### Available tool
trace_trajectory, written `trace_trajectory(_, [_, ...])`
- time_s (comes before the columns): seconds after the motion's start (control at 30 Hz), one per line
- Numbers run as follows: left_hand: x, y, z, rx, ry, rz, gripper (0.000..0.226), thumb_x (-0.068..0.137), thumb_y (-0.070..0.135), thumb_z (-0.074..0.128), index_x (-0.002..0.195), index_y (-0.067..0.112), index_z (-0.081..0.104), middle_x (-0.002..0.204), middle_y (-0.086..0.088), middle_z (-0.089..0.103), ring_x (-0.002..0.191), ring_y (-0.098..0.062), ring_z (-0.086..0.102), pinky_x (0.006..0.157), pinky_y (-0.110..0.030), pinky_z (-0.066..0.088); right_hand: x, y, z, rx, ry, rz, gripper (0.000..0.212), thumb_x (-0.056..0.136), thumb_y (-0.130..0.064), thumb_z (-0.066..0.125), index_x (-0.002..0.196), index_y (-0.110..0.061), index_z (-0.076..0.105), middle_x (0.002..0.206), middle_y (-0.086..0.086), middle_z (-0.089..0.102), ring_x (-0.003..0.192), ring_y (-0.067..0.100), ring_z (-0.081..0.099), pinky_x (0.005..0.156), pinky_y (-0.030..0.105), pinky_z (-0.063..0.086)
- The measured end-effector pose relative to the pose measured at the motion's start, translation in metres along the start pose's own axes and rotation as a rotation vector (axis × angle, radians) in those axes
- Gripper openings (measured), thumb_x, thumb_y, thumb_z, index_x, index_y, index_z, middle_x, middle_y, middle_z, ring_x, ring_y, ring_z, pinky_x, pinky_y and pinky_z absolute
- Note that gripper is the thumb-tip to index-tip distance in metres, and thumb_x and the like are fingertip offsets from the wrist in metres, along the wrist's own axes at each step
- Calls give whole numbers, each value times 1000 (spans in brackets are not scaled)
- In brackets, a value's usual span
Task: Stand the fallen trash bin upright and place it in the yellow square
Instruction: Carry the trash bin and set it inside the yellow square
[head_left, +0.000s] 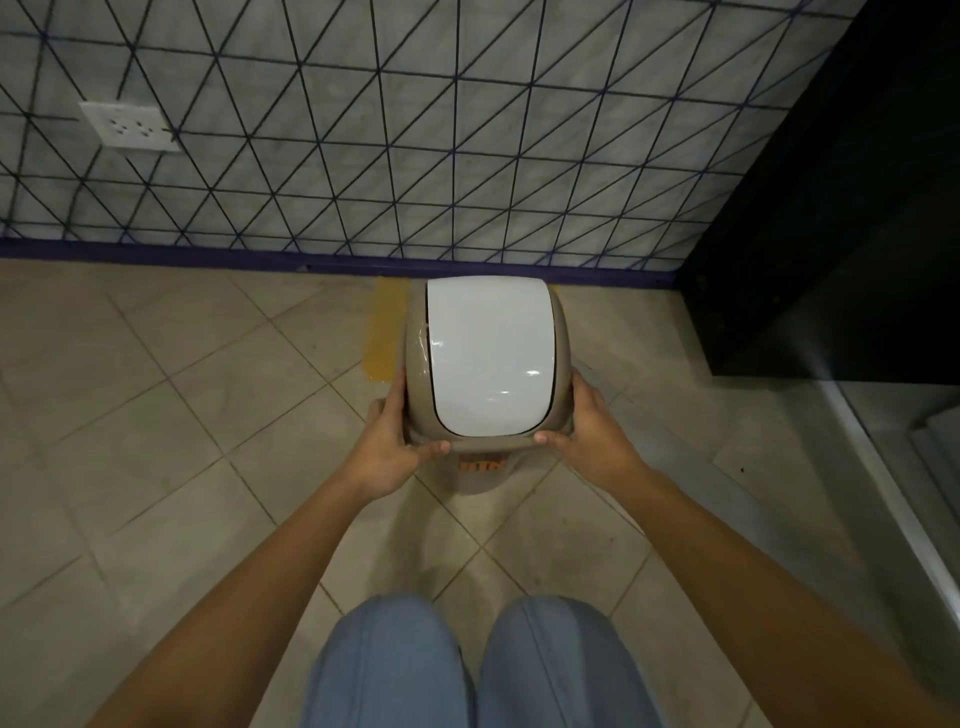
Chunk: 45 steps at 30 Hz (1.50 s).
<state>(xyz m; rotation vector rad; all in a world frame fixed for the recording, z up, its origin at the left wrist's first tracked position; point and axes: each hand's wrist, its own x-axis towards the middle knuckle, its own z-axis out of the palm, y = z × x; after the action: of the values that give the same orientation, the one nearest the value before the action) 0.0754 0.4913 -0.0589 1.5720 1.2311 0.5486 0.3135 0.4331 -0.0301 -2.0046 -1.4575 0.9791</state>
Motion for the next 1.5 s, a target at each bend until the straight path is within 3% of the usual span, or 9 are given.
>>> trace_trajectory(0.13, [5,1,-4,71,96,44,122,58,30,87,149,30,8,147,-2,19,132,-14,29,108,-23,25,10,1,-9,-42,21,-80,114,68,-19,81,149,-28,1,154,4,22,141,21,23,115,41,24])
trace_trajectory(0.27, [11,0,-5,102,86,174,136,48,47,87,149,35,-3,147,11,18,127,8,18,106,-18,21,16,6,-6,-47,17,-155,129,60,-24,86,147,-36,-10,157,-7,11,143,12,14,113,32,20])
trace_trajectory(0.4, [16,1,-3,3,34,216,132,52,55,81,135,48,-21,160,8,6,144,-5,13,116,-32,23,23,9,-5,-42,35,-211,129,62,-25,85,142,-43,-15,157,-4,8,143,13,11,115,33,17])
trace_trajectory(0.5, [23,3,-5,60,60,256,127,55,58,76,136,48,-20,160,6,8,144,-6,17,112,-24,25,31,4,-6,-74,53,-258,129,60,-25,85,142,-41,-14,157,2,6,143,15,11,115,34,15])
trace_trajectory(0.6, [28,3,-7,117,95,292,120,58,50,80,142,47,-6,155,11,15,138,0,22,106,-10,26,36,2,-8,-74,61,-268,130,59,-23,86,142,-39,-13,156,4,8,142,16,13,115,36,17])
trace_trajectory(1.13, [61,19,-12,77,81,251,119,62,17,86,149,22,6,155,-3,19,143,-18,22,115,-44,28,69,-5,-20,-65,84,-255,124,62,-15,84,149,-26,-3,155,8,13,143,23,18,116,46,22])
trace_trajectory(1.37, [68,15,-13,-64,79,93,134,60,3,84,148,19,-14,158,-6,3,144,-22,16,110,-37,34,74,-5,-10,80,105,-129,127,56,-18,89,149,-19,3,155,7,21,142,22,20,115,33,17])
trace_trajectory(1.43, [68,9,-13,-145,48,33,126,68,-2,78,148,25,-15,158,-3,10,141,-25,26,95,-26,46,79,-8,-5,134,95,-86,120,57,-18,88,149,-18,10,151,9,30,139,24,28,116,38,22])
trace_trajectory(1.5, [69,3,-12,-118,36,15,120,70,1,77,149,24,-10,154,0,22,136,-21,34,96,-25,42,84,-11,-3,121,89,-67,116,59,-19,87,149,-19,14,147,9,35,135,23,34,113,41,31])
